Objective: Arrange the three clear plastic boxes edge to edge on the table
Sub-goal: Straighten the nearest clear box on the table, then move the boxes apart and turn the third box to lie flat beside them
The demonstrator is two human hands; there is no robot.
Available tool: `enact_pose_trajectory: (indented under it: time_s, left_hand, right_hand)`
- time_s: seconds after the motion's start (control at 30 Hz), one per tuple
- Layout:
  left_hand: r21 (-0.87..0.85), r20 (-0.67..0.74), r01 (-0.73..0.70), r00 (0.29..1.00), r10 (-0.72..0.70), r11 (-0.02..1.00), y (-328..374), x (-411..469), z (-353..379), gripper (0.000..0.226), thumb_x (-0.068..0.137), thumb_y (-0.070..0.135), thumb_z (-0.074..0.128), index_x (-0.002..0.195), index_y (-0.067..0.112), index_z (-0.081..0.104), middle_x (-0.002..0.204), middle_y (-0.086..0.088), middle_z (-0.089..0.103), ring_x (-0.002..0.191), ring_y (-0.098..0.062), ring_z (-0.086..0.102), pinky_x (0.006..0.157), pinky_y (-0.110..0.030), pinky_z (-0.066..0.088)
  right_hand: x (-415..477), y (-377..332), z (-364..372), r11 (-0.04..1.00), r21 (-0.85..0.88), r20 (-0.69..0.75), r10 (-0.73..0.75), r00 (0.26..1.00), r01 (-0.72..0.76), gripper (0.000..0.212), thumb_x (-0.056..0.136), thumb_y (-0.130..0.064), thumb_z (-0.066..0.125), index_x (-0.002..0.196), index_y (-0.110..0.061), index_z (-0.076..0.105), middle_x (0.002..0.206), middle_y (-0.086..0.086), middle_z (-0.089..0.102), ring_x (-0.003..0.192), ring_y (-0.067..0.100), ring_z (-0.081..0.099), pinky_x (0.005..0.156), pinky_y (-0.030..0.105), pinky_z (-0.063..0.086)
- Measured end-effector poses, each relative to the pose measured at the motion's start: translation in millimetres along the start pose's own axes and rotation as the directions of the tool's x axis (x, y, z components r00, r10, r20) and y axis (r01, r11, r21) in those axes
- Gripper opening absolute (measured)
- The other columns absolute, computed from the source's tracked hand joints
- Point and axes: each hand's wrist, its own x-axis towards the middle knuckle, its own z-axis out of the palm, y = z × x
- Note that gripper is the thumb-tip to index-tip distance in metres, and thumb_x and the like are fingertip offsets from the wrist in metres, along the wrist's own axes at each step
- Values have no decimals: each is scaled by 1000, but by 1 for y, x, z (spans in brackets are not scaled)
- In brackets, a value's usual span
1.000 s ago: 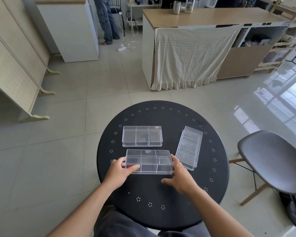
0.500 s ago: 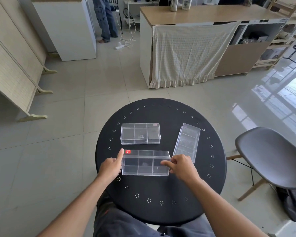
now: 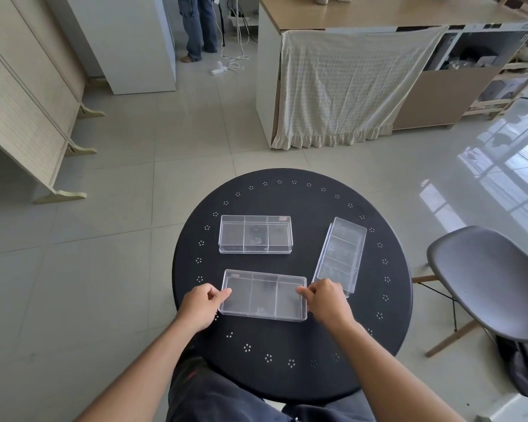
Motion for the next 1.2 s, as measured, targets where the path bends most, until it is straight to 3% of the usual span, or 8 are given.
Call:
enact_pose_trajectory:
  time_s: [0.2,0.4,0.5,0.7,0.9,1.0,1.07,1.2]
  left_hand:
    - [-28,78,34,996,-32,999,4,10,-4,33,100,52,71,110,20,71,102,-1,75,97,-24,72,82,-35,52]
    - [-135,160,88,985,-66,987,13,19,-15,67,97,47,76,153,19,51,119,5,73,118,-21,70,102,-40,56]
    - [-236,53,48,998,-36,970,13,24,-21,66,100,55,69,153,20,53,134,5,70,122,-21,69,109,-46,55]
    - [-380,29,-51,997,67,924,16,43,-24,62,107,39,62,164,27,41,160,15,54,138,-6,57,74,-20,48]
    - [-336,52,-71,994,94,939,29,72,-20,70,104,29,59,167,40,31,168,17,43,153,-3,41,121,-34,35]
    - [-295,52,-59,996,78,954,35,81,-16,73,101,34,60,166,48,29,163,16,45,155,-6,38,124,-39,33]
    - [-267,10,-80,996,86,960,37,85,-12,72,101,32,61,165,48,31,159,13,48,152,-8,40,116,-35,35]
    - [-236,-74,-156,987,142,959,39,91,-11,67,104,15,63,165,30,41,156,8,50,147,-12,46,120,-37,40]
  right_hand:
    - [5,-8,-7,999,3,56,43,998,-43,45,106,-38,71,89,4,77,92,24,78,98,39,73,83,46,63]
    - [16,-23,-22,984,-177,40,0,999,7,53,101,-43,76,69,-5,59,79,13,67,69,35,56,65,36,51]
    - [29,-28,-26,994,-96,-57,-63,996,58,43,103,-45,71,87,-6,70,89,9,75,92,33,66,78,40,55]
    - [63,-34,-15,975,207,-51,-69,996,78,44,100,-42,73,134,-20,54,130,0,68,114,20,66,94,32,49]
    - [89,-35,3,974,220,70,-64,995,47,71,103,-40,68,162,-24,32,162,0,55,144,28,56,113,39,45]
    - [96,-36,9,982,178,91,-86,992,69,76,105,-38,65,167,-25,24,167,-6,51,142,27,52,110,37,45]
    - [98,-37,12,977,195,66,-102,993,87,74,104,-34,66,166,-26,26,162,-9,56,122,19,53,100,33,43]
    - [98,-38,13,954,270,-35,-122,992,127,71,101,-30,72,160,-30,32,145,-22,65,121,18,61,99,35,46]
